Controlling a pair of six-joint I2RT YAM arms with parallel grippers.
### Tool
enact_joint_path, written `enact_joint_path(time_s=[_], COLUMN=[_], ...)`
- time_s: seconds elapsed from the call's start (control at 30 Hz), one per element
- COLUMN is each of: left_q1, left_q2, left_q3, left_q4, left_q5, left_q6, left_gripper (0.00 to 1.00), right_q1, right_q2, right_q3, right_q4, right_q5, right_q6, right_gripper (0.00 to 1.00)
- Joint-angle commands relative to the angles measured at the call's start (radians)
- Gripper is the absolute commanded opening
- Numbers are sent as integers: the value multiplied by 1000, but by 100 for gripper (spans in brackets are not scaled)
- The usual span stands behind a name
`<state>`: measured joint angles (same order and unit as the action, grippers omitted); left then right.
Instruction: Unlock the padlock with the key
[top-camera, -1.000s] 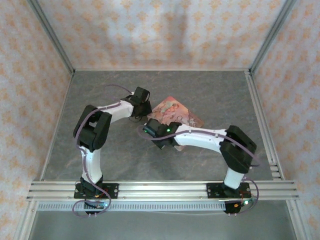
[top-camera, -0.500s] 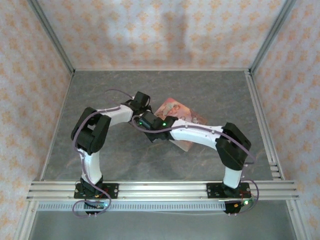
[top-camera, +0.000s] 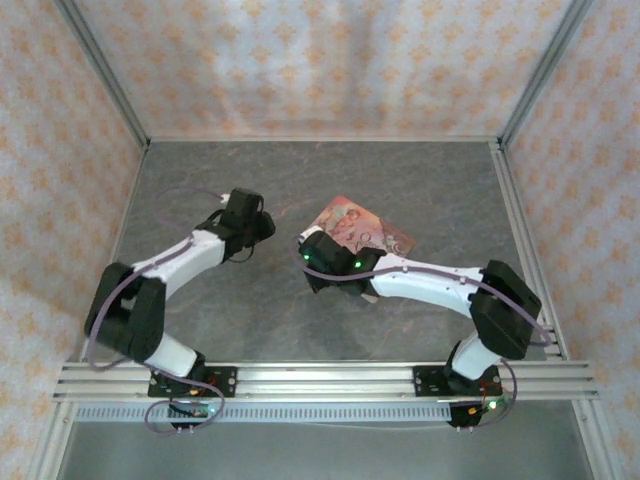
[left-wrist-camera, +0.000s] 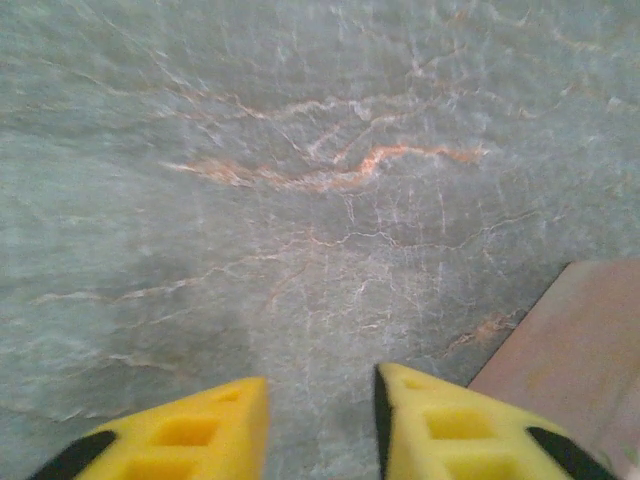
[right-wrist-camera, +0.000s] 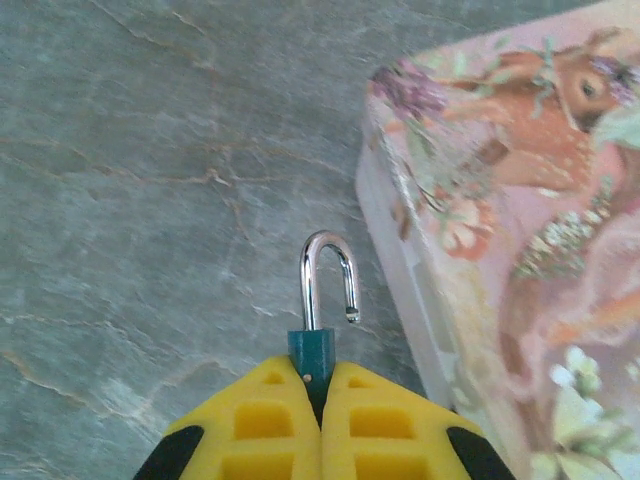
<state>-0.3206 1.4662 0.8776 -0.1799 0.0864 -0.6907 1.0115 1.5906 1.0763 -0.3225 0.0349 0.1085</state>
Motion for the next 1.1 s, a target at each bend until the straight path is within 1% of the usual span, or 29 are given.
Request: enact_joint_path(time_s=[0.0, 0.1, 0.27, 0.43, 0.47, 0.5, 0.57, 0.63, 0.73, 0.8, 0.9, 0.93, 0.97, 1.0, 1.03, 1.07], left_q1=[4, 13, 38, 48, 48, 49, 51, 53, 53, 54, 54, 53, 54, 52, 54, 55], left_q2=[-122, -241, -414, -523, -538, -549, -563, -569, -560, -548, -533, -527, -519, -508, -497, -482], left_q3=[-55, -99, -172, -209, -209, -211, -207, -203, -190, -176, -146, -137, -124, -110, -93, -75], left_q4=[-76, -141, -235, -300, -310, -316, -334, -341, -345, -349, -355, -357, -356, -358, -360, -360], left_q5=[-102, -136, -161, -166, -168, -168, -174, -173, -153, -149, -154, -160, -164, -170, -174, -179], left_q6=[-21, -28, -57, -66, -64, -63, -58, -53, -46, -33, 0, 9, 19, 30, 40, 54], left_gripper=[41, 46, 49, 51, 51, 51, 51, 52, 52, 53, 56, 59, 61, 75, 98, 100], right_q1=[-26, -36, -65, -76, -77, -76, -76, -77, -88, -106, -142, -156, -174, -198, -219, -243], right_q2=[68, 164, 348, 468, 493, 509, 530, 527, 486, 419, 272, 227, 178, 133, 97, 54], right_q3=[41, 124, 292, 428, 455, 475, 499, 512, 506, 472, 358, 326, 291, 263, 238, 206], right_q4=[99, 123, 127, 104, 91, 80, 71, 51, 16, 0, 22, 23, 19, 9, 3, 4], right_q5=[-66, -112, -176, -229, -236, -239, -236, -219, -184, -155, -81, -58, -35, -15, 1, 20], right_q6=[29, 27, 56, 73, 74, 75, 83, 84, 68, 61, 49, 45, 40, 40, 39, 39], right_gripper=[0, 0, 0, 0, 2, 6, 22, 31, 35, 37, 47, 71, 99, 99, 99, 99])
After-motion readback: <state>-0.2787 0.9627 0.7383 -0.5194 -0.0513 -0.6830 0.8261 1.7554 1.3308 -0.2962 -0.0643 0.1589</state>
